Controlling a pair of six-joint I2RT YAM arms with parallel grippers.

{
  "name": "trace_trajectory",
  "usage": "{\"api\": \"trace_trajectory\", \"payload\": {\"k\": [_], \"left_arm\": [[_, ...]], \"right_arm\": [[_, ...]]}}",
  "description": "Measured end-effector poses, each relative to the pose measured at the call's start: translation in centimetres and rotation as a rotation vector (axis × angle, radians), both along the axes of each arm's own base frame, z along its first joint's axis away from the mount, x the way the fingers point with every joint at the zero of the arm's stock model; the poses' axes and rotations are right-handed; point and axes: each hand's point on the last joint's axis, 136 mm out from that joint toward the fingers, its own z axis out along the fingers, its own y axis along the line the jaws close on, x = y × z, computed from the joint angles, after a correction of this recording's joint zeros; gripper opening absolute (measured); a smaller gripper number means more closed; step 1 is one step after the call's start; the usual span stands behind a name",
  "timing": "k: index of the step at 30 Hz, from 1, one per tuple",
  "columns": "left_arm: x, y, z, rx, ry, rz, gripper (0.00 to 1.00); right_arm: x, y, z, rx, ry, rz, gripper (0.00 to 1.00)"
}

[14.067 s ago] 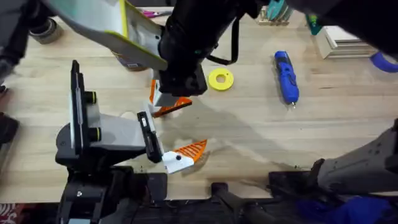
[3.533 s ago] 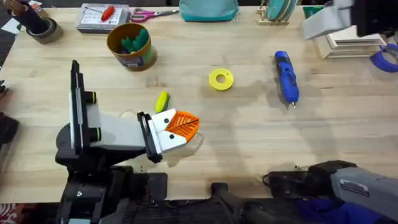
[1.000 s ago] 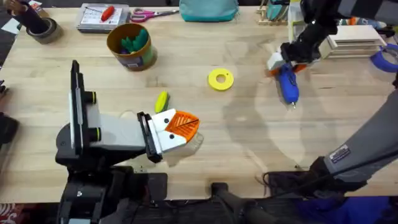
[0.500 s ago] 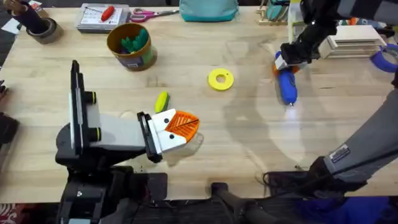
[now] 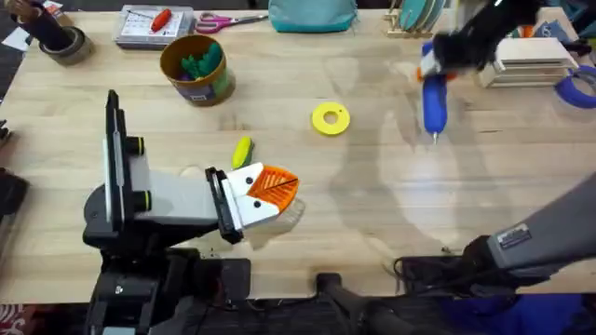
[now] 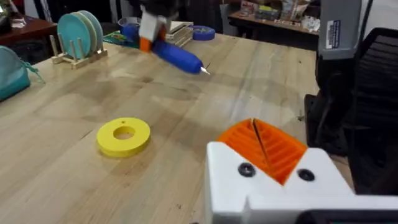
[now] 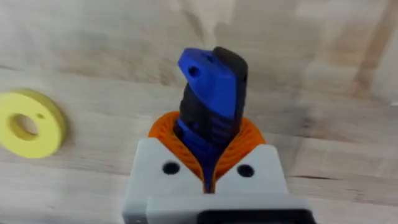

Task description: Pick up the gripper from the table and insert it into the empty holder that is missing its gripper. Then pick up a screw, insert it into the mounting hole, and use the screwdriver to tighten it. Finally, clean up the table by picking up the vegetable and placing it into the bucket.

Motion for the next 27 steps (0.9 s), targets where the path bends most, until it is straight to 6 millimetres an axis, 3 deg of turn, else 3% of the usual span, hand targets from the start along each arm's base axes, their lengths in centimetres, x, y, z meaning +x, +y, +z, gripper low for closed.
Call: {"api": "trace_trajectory", "payload": {"k": [5, 9, 13, 21, 27], "left_arm": [[0.0, 0.0, 0.0, 0.0, 0.0, 0.0, 0.016], [0.0, 0.0, 0.0, 0.0, 0.0, 0.0, 0.016], [0.0, 0.0, 0.0, 0.0, 0.0, 0.0, 0.016], [0.0, 0.0, 0.0, 0.0, 0.0, 0.0, 0.016], [0.0, 0.0, 0.0, 0.0, 0.0, 0.0, 0.016]], "right_arm": [[2.2, 0.3, 8.5, 0.012, -0.233, -0.024, 0.026], [2.3, 1.1, 14.7, 0.019, -0.389, -0.02, 0.026], [1.7, 3.0, 19.0, 0.035, -0.503, 0.018, 0.026], [1.5, 6.4, 25.6, 0.108, -0.734, 0.057, 0.026], [2.0, 10.6, 30.3, 0.273, -0.899, 0.144, 0.026]]}}
